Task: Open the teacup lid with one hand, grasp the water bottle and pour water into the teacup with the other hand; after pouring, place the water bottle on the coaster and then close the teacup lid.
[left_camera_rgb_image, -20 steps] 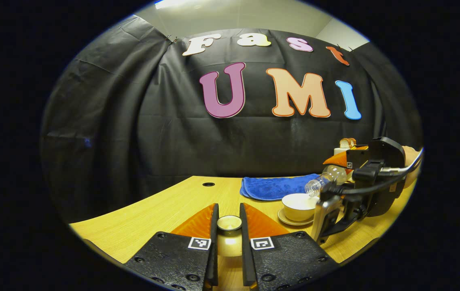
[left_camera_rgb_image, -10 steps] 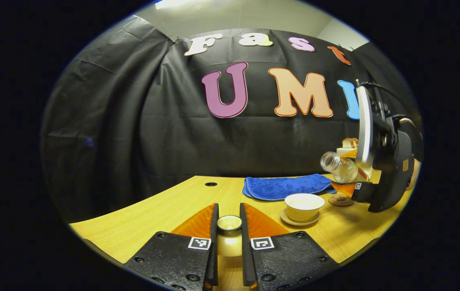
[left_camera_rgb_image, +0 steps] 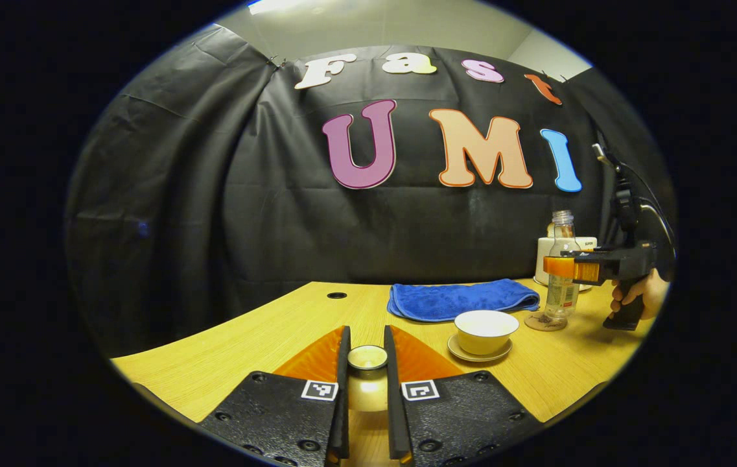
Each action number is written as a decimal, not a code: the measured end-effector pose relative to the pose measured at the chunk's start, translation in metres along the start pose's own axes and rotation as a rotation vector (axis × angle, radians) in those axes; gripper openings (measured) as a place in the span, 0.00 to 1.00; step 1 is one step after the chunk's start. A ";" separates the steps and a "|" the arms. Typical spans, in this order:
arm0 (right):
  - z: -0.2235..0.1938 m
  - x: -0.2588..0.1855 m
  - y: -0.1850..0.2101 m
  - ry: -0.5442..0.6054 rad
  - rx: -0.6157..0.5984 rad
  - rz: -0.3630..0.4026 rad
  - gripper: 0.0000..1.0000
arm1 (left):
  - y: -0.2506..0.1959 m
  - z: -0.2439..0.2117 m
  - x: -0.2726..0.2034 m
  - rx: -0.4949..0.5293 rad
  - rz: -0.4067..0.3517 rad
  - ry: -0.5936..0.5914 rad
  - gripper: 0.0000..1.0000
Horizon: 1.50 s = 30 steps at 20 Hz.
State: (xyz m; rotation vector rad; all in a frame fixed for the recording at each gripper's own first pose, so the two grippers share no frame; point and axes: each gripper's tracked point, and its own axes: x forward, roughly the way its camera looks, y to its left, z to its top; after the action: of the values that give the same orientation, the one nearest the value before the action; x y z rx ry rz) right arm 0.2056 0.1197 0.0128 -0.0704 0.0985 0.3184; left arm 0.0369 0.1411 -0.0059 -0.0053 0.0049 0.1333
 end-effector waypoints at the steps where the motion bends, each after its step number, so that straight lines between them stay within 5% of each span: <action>1: -0.005 0.001 -0.001 0.000 0.011 -0.005 0.68 | -0.001 -0.002 0.000 -0.001 -0.002 0.000 0.21; 20: -0.014 0.007 0.001 -0.089 0.068 -0.040 0.70 | -0.002 -0.002 -0.001 0.000 -0.005 0.000 0.21; 30: -0.021 0.002 0.002 -0.065 0.068 -0.040 0.88 | -0.006 -0.001 0.000 -0.002 -0.028 0.000 0.21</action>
State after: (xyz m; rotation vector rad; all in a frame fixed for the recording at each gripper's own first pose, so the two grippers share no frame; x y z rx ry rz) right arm 0.2052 0.1205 -0.0079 0.0050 0.0437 0.2768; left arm 0.0378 0.1349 -0.0068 -0.0075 0.0049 0.1056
